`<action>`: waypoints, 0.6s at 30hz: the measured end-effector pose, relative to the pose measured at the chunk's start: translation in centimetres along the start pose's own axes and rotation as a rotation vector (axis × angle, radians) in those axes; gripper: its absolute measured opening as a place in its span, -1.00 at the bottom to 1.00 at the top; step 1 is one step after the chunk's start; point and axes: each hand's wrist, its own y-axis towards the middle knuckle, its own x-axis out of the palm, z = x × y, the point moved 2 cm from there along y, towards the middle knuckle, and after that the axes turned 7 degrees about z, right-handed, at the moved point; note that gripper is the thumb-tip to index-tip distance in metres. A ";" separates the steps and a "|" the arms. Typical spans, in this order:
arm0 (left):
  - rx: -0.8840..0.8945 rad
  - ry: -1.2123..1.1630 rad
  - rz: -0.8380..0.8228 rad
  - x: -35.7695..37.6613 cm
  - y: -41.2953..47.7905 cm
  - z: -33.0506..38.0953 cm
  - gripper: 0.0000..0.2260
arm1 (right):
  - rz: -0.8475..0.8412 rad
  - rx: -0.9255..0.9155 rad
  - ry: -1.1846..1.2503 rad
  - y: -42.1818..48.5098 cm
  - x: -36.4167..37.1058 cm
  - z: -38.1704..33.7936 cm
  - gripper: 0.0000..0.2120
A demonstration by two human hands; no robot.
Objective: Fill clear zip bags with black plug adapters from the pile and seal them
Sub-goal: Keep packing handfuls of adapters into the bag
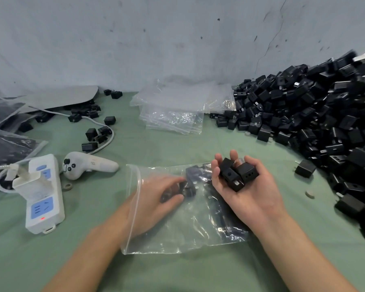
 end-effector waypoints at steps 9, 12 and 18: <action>-0.009 0.062 0.144 1.1 -0.7 0.0 -0.71 | 0.000 0.012 0.011 0.0 -0.1 0.0 -0.80; 0.030 0.085 0.135 0.8 -0.8 0.5 -0.75 | 0.006 0.015 0.015 0.0 -0.1 0.0 -0.81; 0.061 0.031 0.072 0.4 -1.0 0.9 -0.77 | 0.002 0.015 0.016 -0.1 -0.1 0.0 -0.81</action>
